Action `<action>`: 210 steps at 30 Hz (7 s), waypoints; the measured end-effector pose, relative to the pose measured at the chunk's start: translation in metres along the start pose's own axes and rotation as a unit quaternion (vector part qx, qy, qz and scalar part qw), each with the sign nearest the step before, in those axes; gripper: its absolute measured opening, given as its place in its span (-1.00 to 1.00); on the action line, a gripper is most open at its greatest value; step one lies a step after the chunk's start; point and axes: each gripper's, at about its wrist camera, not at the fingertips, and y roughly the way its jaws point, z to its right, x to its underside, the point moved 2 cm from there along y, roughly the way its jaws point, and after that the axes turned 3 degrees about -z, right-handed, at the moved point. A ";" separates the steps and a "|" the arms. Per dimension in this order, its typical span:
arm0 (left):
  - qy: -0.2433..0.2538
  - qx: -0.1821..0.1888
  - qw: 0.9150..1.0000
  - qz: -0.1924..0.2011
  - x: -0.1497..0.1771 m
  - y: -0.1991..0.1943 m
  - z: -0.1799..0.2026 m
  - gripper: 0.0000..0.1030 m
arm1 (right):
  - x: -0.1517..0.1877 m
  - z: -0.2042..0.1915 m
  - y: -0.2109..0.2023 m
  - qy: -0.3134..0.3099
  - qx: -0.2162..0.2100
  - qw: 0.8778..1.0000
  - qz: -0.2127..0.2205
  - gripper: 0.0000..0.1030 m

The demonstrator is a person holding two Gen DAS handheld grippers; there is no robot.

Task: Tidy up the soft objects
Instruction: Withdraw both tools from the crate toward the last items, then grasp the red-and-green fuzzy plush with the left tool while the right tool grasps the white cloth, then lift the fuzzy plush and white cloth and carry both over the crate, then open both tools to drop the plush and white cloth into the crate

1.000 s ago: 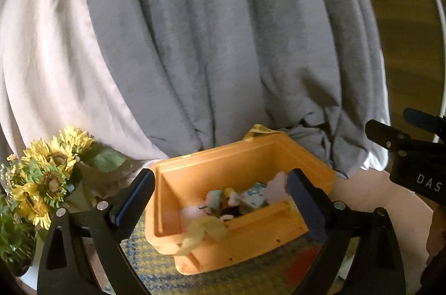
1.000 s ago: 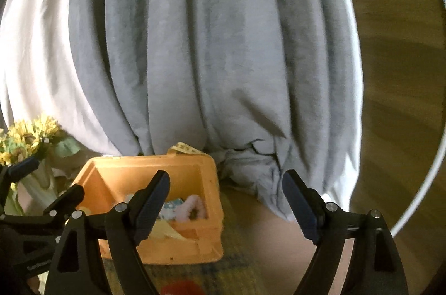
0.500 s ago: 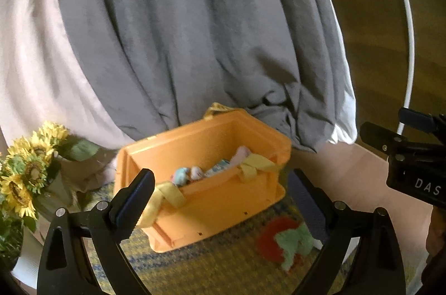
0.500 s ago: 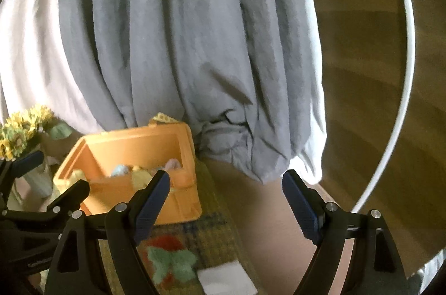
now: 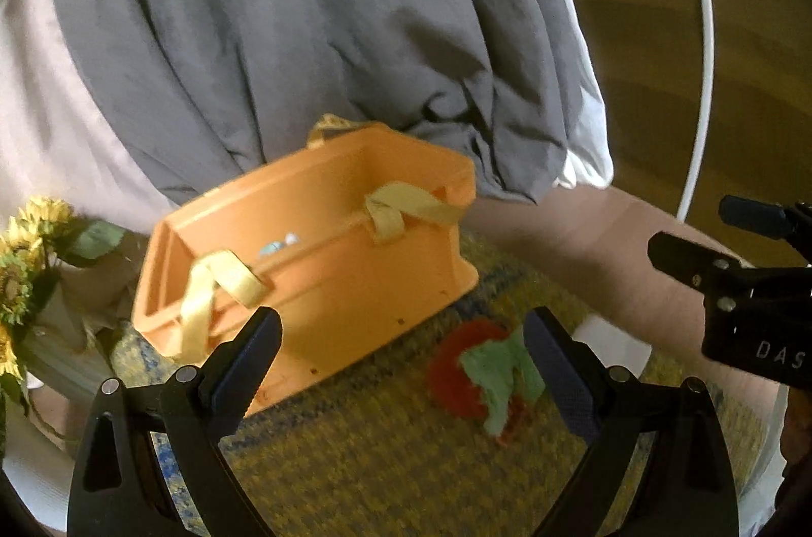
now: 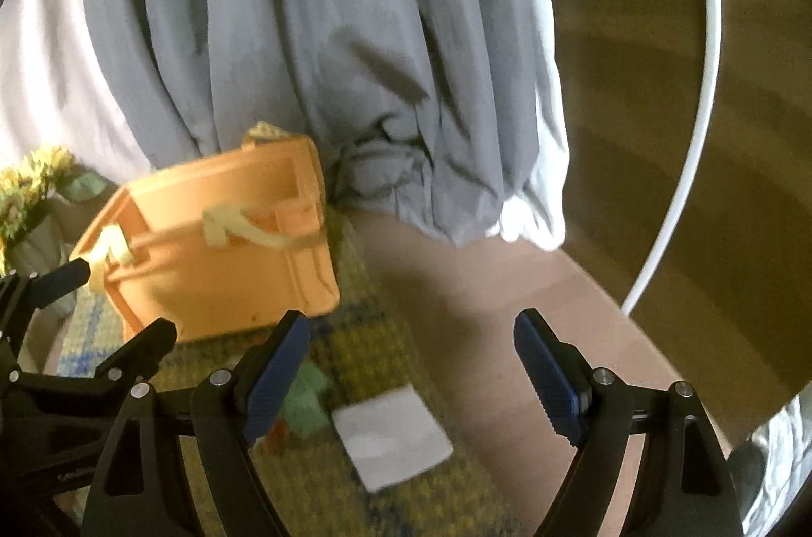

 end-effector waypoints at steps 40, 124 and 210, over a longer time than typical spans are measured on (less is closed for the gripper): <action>0.092 0.065 0.993 -0.015 0.042 0.088 0.037 0.65 | 0.093 -0.001 0.095 -0.005 0.008 0.993 -0.114 0.29; -0.141 -0.109 0.978 0.103 -0.016 -0.090 -0.042 -0.07 | -0.055 -0.061 -0.028 -0.109 -0.196 0.969 0.101 -0.79; -0.176 -0.118 0.965 -0.157 -0.085 0.111 -0.177 0.62 | -0.155 -0.165 0.180 -0.158 -0.175 0.964 -0.127 0.14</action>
